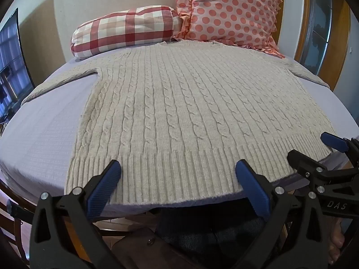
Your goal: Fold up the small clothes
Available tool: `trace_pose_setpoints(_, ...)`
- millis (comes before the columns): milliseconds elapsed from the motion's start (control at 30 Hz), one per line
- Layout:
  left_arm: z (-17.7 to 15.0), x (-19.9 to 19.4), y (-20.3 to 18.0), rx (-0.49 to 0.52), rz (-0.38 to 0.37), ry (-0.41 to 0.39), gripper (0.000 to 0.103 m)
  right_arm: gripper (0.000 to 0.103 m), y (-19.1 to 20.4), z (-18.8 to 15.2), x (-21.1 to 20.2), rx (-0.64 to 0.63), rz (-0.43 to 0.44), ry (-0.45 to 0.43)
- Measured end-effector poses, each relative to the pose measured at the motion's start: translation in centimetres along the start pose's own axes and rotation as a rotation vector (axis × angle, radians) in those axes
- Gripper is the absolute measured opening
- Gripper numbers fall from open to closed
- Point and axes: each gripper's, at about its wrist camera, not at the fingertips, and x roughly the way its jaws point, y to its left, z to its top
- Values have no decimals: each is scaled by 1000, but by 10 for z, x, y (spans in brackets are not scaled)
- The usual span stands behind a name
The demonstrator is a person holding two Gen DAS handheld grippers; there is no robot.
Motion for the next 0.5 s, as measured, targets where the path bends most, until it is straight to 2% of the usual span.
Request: trace_pose_setpoints(500,0,0,0,0,-1,-4,101,102,0,0,0,0,0,0)
